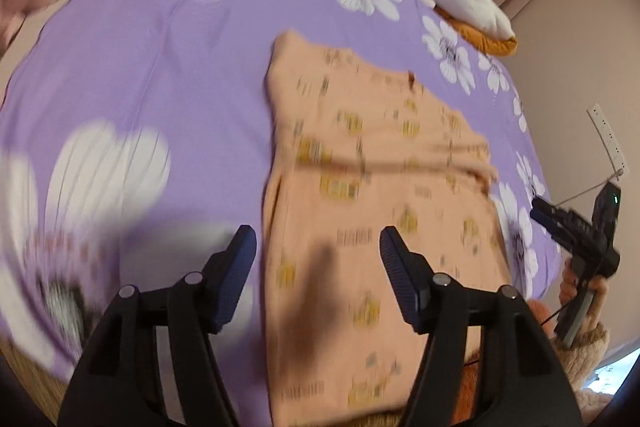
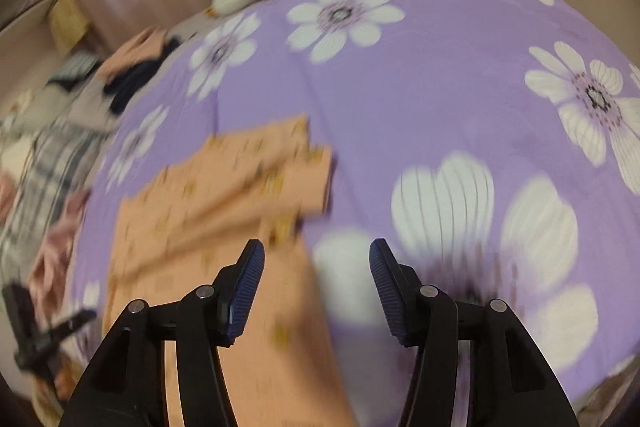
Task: Fold small clothes
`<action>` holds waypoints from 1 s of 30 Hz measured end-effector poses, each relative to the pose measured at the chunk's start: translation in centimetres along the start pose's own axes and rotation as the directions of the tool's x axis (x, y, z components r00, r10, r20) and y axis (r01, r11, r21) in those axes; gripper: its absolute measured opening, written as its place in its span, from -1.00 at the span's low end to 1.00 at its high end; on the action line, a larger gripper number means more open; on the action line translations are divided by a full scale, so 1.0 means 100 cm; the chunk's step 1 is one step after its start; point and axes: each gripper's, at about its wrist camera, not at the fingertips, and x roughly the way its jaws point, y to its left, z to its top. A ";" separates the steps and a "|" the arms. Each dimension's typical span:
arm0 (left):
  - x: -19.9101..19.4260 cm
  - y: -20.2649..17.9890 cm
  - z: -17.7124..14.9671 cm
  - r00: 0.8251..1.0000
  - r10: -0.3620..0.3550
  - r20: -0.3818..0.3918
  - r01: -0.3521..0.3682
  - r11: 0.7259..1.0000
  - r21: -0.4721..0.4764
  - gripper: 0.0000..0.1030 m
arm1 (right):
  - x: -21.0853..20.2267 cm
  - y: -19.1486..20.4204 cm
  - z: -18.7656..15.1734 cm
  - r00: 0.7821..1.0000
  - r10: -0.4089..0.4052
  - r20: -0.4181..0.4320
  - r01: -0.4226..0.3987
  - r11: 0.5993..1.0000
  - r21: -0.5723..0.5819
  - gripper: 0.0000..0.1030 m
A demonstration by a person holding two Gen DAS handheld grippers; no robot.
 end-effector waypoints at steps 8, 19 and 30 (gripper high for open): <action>-0.004 -0.001 -0.057 0.996 -0.013 -0.083 0.009 0.999 -0.039 0.21 | -0.011 -0.017 -0.090 0.986 0.075 -0.148 -0.071 0.997 0.035 0.06; 0.008 0.002 -0.070 0.986 -0.138 -0.099 0.124 0.984 -0.131 -0.34 | -0.007 -0.004 -0.107 0.978 0.131 -0.160 -0.136 0.991 -0.018 -0.05; -0.021 -0.017 -0.069 0.983 -0.183 0.001 0.182 0.974 -0.133 -0.90 | -0.024 0.006 -0.101 0.972 0.207 -0.109 -0.213 0.976 -0.037 -0.85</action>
